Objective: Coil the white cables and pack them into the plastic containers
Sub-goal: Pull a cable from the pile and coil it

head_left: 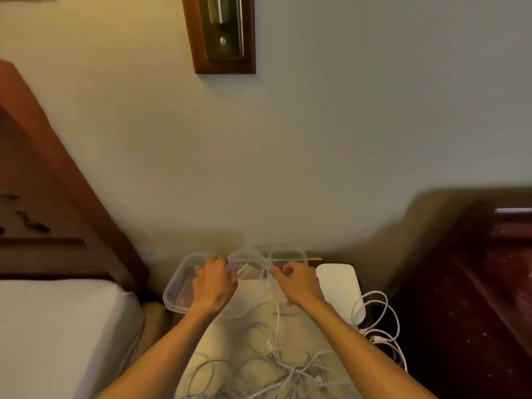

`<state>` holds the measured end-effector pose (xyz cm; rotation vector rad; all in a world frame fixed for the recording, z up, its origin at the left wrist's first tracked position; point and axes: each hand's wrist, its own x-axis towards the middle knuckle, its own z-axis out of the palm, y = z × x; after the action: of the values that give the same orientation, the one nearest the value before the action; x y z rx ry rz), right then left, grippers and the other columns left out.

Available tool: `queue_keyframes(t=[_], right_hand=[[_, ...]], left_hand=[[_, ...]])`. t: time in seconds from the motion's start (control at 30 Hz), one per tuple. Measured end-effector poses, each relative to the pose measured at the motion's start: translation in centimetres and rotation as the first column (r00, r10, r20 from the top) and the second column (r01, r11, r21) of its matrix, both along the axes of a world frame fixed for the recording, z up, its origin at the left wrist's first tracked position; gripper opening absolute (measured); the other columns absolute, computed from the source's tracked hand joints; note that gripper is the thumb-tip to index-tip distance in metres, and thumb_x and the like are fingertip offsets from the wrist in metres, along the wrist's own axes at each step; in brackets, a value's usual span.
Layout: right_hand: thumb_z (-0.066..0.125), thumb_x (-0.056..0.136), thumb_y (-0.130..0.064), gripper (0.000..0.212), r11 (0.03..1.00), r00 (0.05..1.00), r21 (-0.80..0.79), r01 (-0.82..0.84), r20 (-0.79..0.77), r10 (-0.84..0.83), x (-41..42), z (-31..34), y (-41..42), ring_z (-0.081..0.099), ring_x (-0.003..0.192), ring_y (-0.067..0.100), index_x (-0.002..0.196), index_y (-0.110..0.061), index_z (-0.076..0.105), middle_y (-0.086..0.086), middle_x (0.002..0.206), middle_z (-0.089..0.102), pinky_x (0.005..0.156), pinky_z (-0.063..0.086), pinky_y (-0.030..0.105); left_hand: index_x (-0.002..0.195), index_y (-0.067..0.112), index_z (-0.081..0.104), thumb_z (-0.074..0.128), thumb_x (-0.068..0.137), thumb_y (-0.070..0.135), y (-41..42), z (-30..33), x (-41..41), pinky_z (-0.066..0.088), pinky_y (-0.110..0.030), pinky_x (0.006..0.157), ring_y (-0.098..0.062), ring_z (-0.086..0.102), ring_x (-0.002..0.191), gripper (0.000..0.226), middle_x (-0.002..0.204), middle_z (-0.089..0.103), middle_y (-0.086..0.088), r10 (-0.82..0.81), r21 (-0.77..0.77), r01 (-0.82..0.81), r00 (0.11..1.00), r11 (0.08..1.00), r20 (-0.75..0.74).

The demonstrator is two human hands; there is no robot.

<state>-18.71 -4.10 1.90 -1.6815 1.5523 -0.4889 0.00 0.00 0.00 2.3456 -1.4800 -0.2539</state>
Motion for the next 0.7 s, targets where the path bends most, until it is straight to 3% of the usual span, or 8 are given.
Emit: queue_keyframes(t=[0.13,0.27,0.37,0.47,0.6,0.7], right_hand=[[0.064,0.090,-0.031,0.034,0.999,0.998,-0.042,0.026,0.065,-0.023,1.8,-1.0,0.4,0.064,0.053,0.020,0.063,-0.010,0.064,0.005,0.061,0.063,0.043,0.048,0.018],[0.065,0.080,-0.020,0.042,0.973,0.988,-0.192,0.131,0.110,-0.112,1.4,-0.2,1.6,0.068,0.057,0.031,0.043,-0.020,0.044,0.008,0.047,0.055,0.050,0.050,0.034],[0.066,0.077,-0.027,0.037,0.955,0.970,-0.221,0.196,0.189,-0.155,-0.7,2.1,3.8,0.066,0.052,0.026,0.046,-0.013,0.052,0.009,0.049,0.062,0.056,0.057,0.043],[0.066,0.078,-0.032,0.037,0.930,0.948,-0.267,0.253,0.261,-0.183,-3.9,4.3,8.0,0.066,0.055,0.027,0.050,-0.015,0.050,0.006,0.050,0.061,0.059,0.057,0.044],[0.064,0.073,-0.034,0.017,0.905,0.941,-0.304,0.299,0.251,-0.226,-8.5,5.1,14.6,0.067,0.061,0.022,0.070,-0.018,0.066,-0.004,0.067,0.068,0.067,0.055,0.041],[0.064,0.073,-0.031,0.021,0.902,0.936,-0.299,0.312,0.259,-0.238,-11.9,4.3,19.6,0.068,0.069,0.020,0.090,-0.020,0.069,-0.007,0.079,0.069,0.070,0.057,0.039]], left_hand=[[0.087,0.012,0.063,0.058,0.086,0.020,0.5,-0.8,-0.7,0.048,-0.034,0.064,-0.029,0.063,0.082,0.009,0.091,0.067,-0.009,-0.023,-0.025,0.020,0.995,0.999,-0.098],[0.100,0.006,0.068,0.063,0.087,0.008,1.9,0.7,-1.5,0.054,-0.036,0.074,-0.028,0.067,0.086,0.014,0.094,0.070,-0.009,-0.057,-0.194,0.008,0.967,0.981,-0.249],[0.112,0.008,0.064,0.067,0.088,0.007,3.7,3.9,-3.1,0.054,-0.028,0.075,-0.020,0.063,0.088,0.025,0.108,0.062,-0.003,-0.133,-0.396,-0.006,0.937,0.918,-0.324],[0.112,0.016,0.063,0.071,0.086,0.011,7.1,6.4,-5.4,0.054,-0.020,0.072,-0.013,0.063,0.088,0.028,0.114,0.058,0.002,-0.204,-0.539,-0.003,0.924,0.842,-0.324],[0.113,0.018,0.064,0.077,0.081,0.012,13.4,7.5,-9.5,0.058,-0.022,0.074,-0.007,0.066,0.086,0.034,0.109,0.063,0.006,-0.284,-0.654,-0.010,0.896,0.756,-0.342],[0.113,0.018,0.067,0.079,0.080,0.011,18.5,6.6,-13.3,0.053,-0.011,0.066,0.004,0.067,0.077,0.036,0.096,0.067,0.012,-0.311,-0.662,-0.042,0.859,0.749,-0.406]])
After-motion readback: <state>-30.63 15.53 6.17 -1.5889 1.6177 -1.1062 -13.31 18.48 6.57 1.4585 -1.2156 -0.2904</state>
